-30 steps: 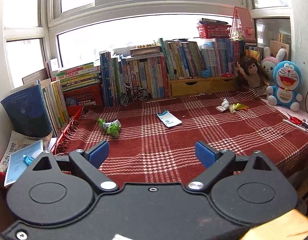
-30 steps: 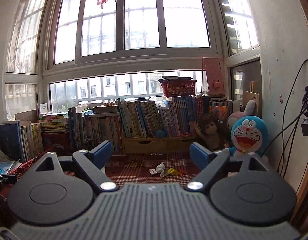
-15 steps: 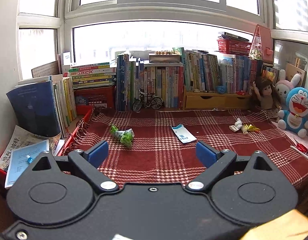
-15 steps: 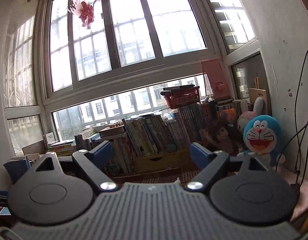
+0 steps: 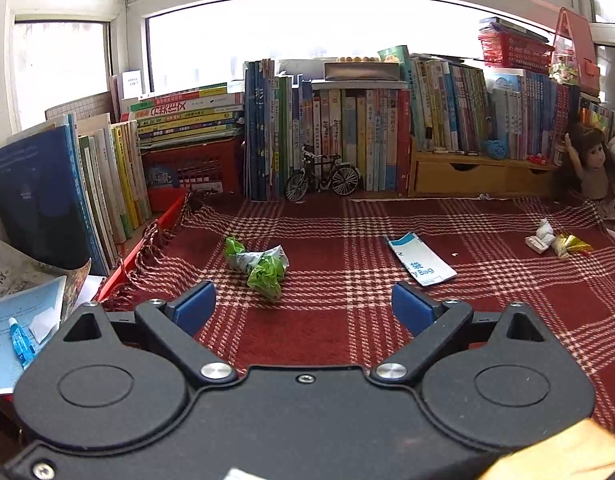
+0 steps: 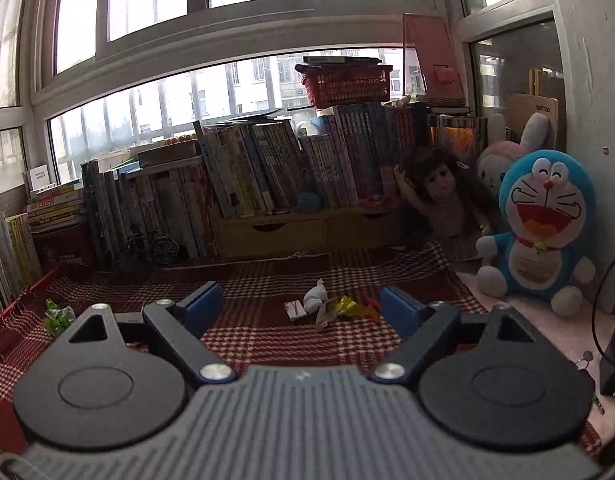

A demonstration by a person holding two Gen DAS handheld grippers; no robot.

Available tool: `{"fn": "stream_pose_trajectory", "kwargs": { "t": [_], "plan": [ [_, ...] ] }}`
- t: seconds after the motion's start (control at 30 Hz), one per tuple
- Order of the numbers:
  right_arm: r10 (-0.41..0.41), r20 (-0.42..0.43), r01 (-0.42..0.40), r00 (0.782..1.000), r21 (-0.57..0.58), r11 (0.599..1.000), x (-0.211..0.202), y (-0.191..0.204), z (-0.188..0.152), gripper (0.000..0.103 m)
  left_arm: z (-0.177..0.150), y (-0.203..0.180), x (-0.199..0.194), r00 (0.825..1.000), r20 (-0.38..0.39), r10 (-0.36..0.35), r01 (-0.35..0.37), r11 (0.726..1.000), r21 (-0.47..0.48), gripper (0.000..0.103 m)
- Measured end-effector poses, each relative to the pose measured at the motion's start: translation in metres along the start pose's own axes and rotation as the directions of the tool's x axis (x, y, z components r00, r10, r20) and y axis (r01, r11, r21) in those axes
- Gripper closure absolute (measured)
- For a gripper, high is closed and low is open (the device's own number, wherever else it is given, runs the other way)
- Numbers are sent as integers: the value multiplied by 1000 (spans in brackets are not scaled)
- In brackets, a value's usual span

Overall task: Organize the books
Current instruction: 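Grasp the green wrapper with the left tool while the right tool grasps the white-gold wrapper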

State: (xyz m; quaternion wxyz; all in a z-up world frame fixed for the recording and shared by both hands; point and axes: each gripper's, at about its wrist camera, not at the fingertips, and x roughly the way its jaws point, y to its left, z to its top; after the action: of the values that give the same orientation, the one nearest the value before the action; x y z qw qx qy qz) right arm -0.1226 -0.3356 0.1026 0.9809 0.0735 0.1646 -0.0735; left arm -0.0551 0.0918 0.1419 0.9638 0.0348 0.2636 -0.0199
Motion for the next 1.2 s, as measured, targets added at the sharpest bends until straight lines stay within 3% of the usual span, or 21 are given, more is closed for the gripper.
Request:
{"fn": "stream_pose_trajectory", "kwargs": {
  "t": [0.07,0.13,0.2,0.3,0.53,0.67,0.73,0.8,0.93,1.07,1.13,1.2],
  "plan": [
    [-35,-57,33,998,-31,999,47,0,-10,11,-3,3,29,999,-25,29,-29,999,-15,9],
    [-49,-74,46,996,-40,998,60,-1,-13,13,-7,2,59,997,-55,47,-49,999,-22,9],
    [-88,-148,81,985,-49,995,112,-6,-22,15,-10,2,86,995,-84,51,-53,998,-26,9],
    [-106,-203,106,973,-7,994,156,-15,-26,25,-13,5,124,991,-122,61,-69,996,-61,10],
    [-92,-306,115,948,57,992,240,-20,-35,48,-13,28,185,974,-153,165,-185,974,-127,14],
    [-104,-356,133,929,58,989,271,-17,-43,61,-16,40,204,969,-186,161,-192,967,-167,21],
    [-104,-356,134,929,60,989,276,-18,-46,77,-19,45,209,970,-194,147,-183,966,-181,28],
    [-90,-347,115,934,52,992,271,-17,-46,83,-21,46,212,972,-197,126,-164,968,-191,36],
    [-25,-326,55,945,80,995,252,-20,-42,84,-27,45,208,982,-176,74,-109,974,-198,60],
    [34,-286,-13,958,75,997,219,-17,-35,85,-27,38,194,988,-145,52,-76,983,-165,69],
    [65,-266,-47,962,73,996,201,-15,-31,85,-26,37,187,991,-130,28,-49,986,-160,87],
    [95,-250,-80,964,70,994,184,-12,-28,85,-24,36,180,991,-131,3,-26,985,-171,86]
  ]
}}
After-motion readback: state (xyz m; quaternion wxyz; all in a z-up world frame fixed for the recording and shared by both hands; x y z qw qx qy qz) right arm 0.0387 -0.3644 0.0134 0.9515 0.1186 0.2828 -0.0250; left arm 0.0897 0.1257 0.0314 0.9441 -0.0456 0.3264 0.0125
